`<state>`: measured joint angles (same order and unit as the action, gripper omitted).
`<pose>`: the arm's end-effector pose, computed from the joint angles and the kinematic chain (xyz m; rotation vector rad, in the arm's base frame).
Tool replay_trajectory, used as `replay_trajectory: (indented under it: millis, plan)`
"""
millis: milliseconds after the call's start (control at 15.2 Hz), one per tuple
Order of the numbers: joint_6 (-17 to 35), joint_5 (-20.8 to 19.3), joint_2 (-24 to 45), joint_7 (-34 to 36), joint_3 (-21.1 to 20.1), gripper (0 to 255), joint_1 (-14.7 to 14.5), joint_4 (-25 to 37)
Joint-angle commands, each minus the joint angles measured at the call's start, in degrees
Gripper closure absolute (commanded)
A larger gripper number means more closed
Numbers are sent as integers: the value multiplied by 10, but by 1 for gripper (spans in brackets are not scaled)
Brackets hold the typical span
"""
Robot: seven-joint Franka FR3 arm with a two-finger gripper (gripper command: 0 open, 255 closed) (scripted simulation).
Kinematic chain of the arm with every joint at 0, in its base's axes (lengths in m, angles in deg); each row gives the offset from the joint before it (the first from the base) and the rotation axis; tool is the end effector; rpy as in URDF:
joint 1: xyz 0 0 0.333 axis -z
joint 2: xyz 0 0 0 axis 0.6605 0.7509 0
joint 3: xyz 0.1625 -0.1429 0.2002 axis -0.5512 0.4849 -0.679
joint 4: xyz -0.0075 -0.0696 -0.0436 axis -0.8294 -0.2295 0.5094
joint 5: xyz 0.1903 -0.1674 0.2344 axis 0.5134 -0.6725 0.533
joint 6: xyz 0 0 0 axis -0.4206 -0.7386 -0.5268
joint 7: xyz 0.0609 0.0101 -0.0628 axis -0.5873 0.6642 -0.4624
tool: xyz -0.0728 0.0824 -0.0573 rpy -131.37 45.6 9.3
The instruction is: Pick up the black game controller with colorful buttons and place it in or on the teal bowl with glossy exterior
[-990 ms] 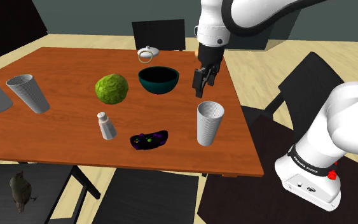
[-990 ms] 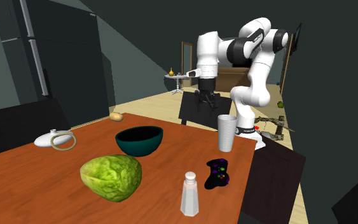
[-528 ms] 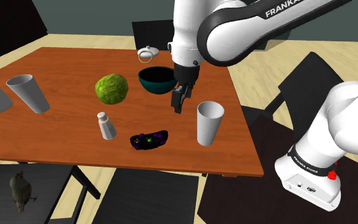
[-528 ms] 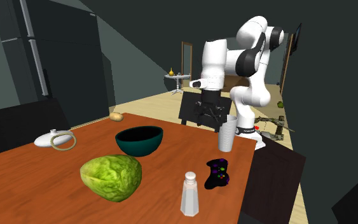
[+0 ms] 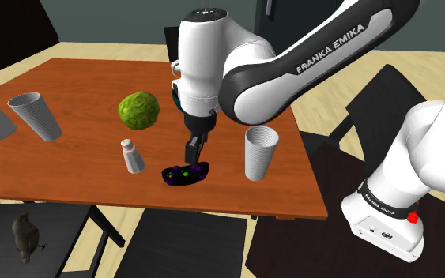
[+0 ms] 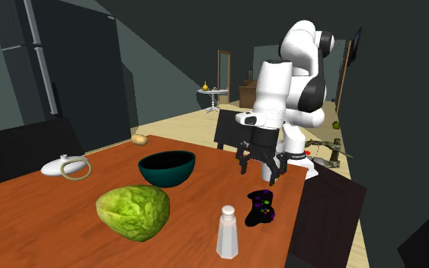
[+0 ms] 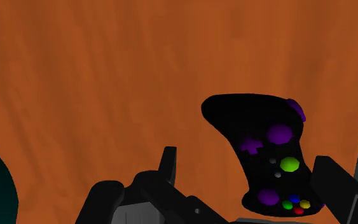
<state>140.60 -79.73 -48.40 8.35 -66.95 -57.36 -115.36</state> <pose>0.3842 0.3096 0.3744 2.9923 0.8964 0.2046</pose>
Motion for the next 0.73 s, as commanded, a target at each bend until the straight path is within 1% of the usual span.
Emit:
replay_trajectory:
  millis: [0,198,660]
  plan:
    - [18,-36,39,15,-11,0,-10,25]
    - [37,-86,88,36,-20,0,-29,56]
    - [78,-123,132,61,-8,0,-35,53]
